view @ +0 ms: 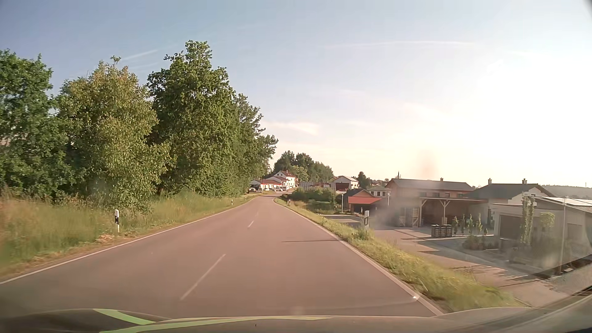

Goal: Follow the waypoints while adhering to traffic rules and regulations

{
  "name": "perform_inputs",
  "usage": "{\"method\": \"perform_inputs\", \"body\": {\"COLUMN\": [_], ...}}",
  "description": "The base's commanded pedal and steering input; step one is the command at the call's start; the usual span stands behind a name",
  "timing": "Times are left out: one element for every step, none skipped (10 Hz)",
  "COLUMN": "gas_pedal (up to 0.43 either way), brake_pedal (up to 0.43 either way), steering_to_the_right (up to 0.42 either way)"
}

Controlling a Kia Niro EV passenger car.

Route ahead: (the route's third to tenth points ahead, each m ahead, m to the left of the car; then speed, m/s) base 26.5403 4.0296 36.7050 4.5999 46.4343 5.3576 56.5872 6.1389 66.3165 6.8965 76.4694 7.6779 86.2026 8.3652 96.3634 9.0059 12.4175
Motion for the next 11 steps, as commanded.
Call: {"method": "perform_inputs", "body": {"gas_pedal": [0.000, 0.000, 0.000, 0.000, 0.000, 0.000, 0.000, 0.000, 0.008, 0.020, 0.020], "brake_pedal": [0.000, 0.000, 0.000, 0.000, 0.000, 0.000, 0.000, 0.000, 0.000, 0.000, 0.000], "steering_to_the_right": [-0.023, -0.021, -0.020, -0.015, -0.012, -0.012, -0.012, -0.011, -0.011, -0.011, -0.011]}}
